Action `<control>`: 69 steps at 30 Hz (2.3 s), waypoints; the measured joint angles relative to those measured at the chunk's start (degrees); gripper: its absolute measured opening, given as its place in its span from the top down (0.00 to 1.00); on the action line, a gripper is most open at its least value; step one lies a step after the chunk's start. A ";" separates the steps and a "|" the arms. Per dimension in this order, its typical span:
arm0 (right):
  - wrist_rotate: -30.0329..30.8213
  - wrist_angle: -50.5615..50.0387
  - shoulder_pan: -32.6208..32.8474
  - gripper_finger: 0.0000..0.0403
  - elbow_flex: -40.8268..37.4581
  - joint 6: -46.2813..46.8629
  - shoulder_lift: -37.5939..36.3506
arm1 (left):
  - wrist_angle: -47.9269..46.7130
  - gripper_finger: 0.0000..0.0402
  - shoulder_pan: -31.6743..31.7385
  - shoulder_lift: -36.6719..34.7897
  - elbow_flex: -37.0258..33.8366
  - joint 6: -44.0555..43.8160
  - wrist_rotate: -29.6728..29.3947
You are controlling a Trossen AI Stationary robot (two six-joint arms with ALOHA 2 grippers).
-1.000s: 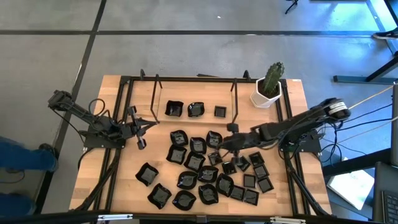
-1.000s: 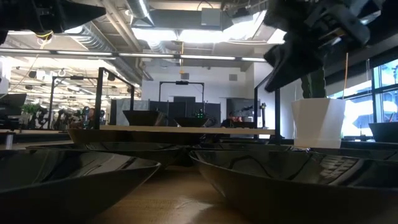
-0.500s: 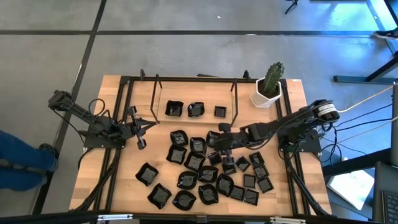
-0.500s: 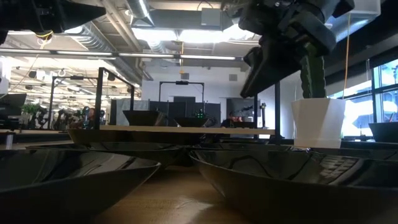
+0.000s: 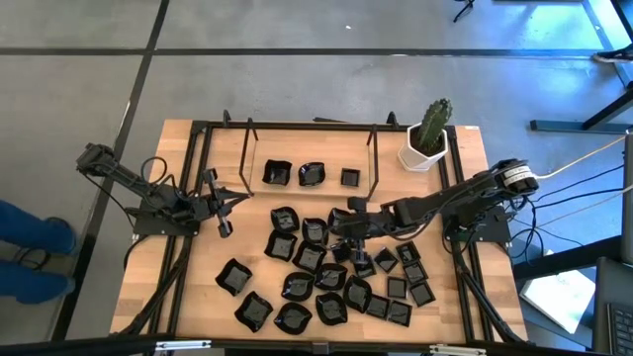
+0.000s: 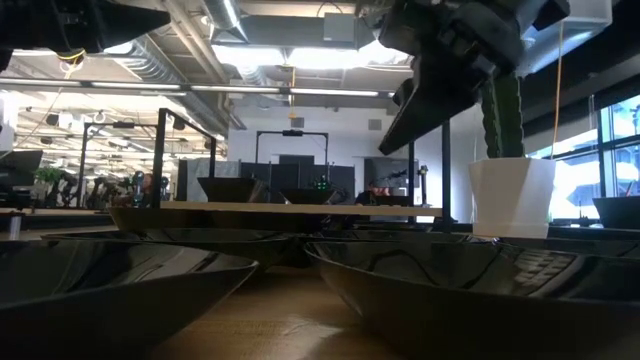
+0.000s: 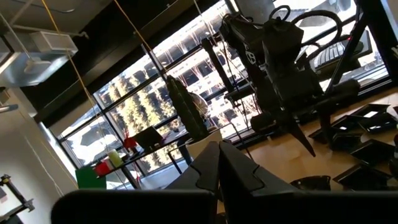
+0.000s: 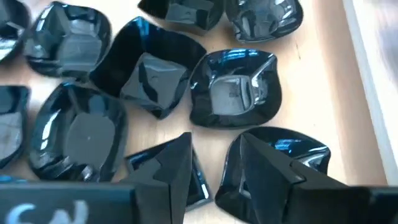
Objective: Pick & Place Mini shaped plates
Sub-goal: Stack the leaf-shaped plate on the top of the leaf-shaped plate on the shelf
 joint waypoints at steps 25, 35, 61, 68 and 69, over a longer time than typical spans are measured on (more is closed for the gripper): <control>2.72 6.47 -2.54 0.66 -0.04 2.68 11.94 | -0.01 0.99 -0.02 0.00 0.00 -0.48 -0.13; 2.03 6.09 -2.66 0.66 -0.07 2.92 12.29 | -0.02 0.98 -0.02 0.00 0.00 -0.51 -0.16; 4.44 3.51 -2.66 0.96 -0.04 1.37 12.96 | -0.02 0.98 -0.02 0.00 0.00 -0.51 -0.20; 4.44 3.39 -2.42 0.97 -0.02 0.19 12.93 | -0.01 0.99 -0.02 0.00 0.00 -0.55 -0.20; 4.45 3.37 -2.30 0.98 -0.02 -0.11 12.93 | -0.02 0.99 -0.02 0.00 0.00 -0.55 -0.20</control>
